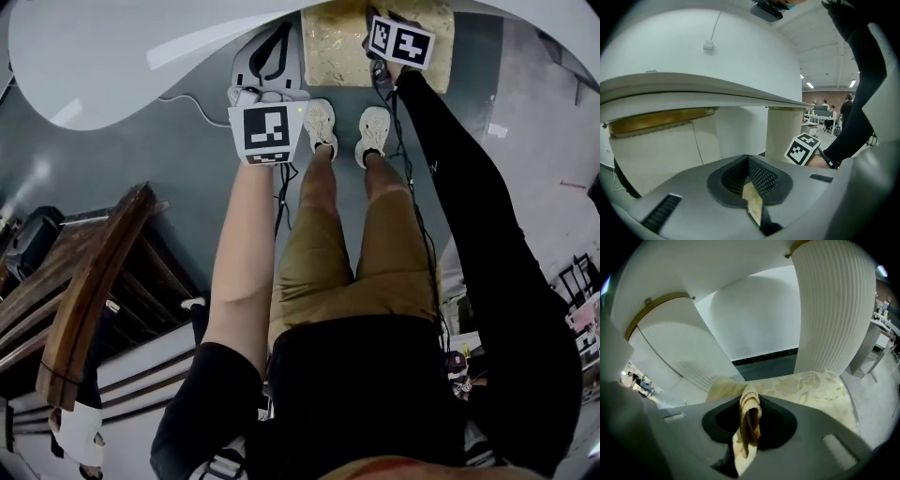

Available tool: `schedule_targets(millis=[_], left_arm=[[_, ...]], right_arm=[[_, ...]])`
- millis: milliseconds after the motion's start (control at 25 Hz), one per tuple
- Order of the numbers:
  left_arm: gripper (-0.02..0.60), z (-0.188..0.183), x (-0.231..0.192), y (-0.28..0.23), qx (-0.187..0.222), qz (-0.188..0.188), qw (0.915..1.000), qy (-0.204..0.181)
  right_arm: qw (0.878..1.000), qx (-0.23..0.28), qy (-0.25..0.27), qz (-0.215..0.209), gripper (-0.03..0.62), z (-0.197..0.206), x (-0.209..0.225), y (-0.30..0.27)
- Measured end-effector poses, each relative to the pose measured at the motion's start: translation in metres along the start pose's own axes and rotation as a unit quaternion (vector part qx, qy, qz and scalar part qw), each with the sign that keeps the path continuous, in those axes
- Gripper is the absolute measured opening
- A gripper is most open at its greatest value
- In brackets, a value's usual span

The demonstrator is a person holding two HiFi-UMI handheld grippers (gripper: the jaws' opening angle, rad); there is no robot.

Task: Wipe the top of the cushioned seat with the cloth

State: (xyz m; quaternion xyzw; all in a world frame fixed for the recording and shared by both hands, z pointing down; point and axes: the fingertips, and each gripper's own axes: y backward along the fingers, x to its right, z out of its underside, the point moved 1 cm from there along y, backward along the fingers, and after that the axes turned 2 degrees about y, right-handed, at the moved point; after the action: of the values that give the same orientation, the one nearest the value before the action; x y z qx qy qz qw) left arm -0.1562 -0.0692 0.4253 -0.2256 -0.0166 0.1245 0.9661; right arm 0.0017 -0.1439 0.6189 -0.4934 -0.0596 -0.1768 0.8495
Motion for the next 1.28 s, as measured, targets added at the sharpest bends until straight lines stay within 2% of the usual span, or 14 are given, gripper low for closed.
schedule_targets(millis=[200,360,560,720,1040,1160,1280], left_arm=[[0.006,-0.014,0.036,-0.02,-0.005,0.02,0.9998,-0.01],[0.006,-0.013,0.045,-0.028,-0.007,0.03,0.9994,-0.014],[0.006,-0.019,0.071,-0.043,-0.009,0.037,0.9991,-0.021],[0.006,-0.027,0.092,-0.046,-0.009,0.044,0.9988,-0.02],[0.006,-0.029,0.108,-0.049,-0.009,0.051,0.9984,-0.023],[0.006,-0.028,0.105,-0.046,-0.009,0.049,0.9985,-0.022],[0.006,-0.027,0.099,-0.043,-0.01,0.045,0.9987,-0.019]], right_arm=[[0.998,0.007,-0.017,0.056,0.057,-0.012,0.09,0.028],[0.993,0.015,-0.018,0.117,0.057,-0.013,0.141,0.042],[0.987,0.018,-0.024,0.157,0.057,-0.016,0.196,0.064],[0.978,0.018,-0.036,0.206,0.057,-0.013,0.238,0.087],[0.972,0.027,-0.051,0.228,0.057,-0.008,0.271,0.109],[0.972,0.032,-0.041,0.228,0.057,-0.007,0.271,0.117],[0.977,0.044,-0.029,0.209,0.057,-0.01,0.258,0.121]])
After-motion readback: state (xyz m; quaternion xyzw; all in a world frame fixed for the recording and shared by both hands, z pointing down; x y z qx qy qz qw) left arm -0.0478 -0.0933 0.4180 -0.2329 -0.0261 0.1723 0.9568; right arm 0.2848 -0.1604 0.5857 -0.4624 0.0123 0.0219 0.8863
